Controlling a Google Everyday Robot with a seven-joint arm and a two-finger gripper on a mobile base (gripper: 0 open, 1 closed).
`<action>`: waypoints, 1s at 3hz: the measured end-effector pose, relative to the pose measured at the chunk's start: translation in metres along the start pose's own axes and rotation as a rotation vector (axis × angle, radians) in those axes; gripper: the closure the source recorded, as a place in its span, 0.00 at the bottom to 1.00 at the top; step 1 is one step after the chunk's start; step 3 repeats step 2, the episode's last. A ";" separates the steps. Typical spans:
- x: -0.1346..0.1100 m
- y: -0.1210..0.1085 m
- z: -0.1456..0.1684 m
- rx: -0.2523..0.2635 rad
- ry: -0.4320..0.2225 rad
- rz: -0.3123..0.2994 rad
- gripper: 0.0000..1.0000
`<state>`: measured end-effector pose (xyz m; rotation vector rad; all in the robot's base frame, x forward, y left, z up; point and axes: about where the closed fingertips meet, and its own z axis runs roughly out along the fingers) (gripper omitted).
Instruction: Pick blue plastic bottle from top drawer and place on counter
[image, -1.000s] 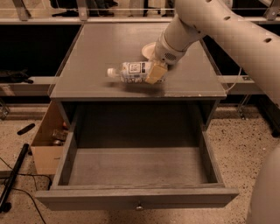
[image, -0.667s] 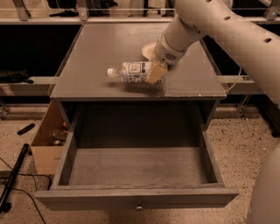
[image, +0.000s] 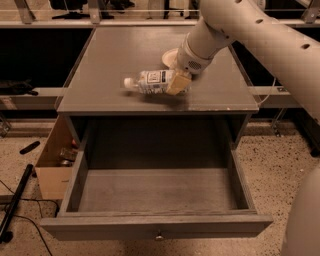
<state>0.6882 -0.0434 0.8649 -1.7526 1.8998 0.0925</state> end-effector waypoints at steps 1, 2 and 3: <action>0.000 0.000 0.000 0.000 0.000 0.000 0.00; 0.000 0.000 0.000 0.000 0.000 0.000 0.00; 0.000 0.000 0.000 0.000 0.000 0.000 0.00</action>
Offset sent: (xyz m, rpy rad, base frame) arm 0.0000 0.0000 0.0000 0.0000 0.0000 0.0000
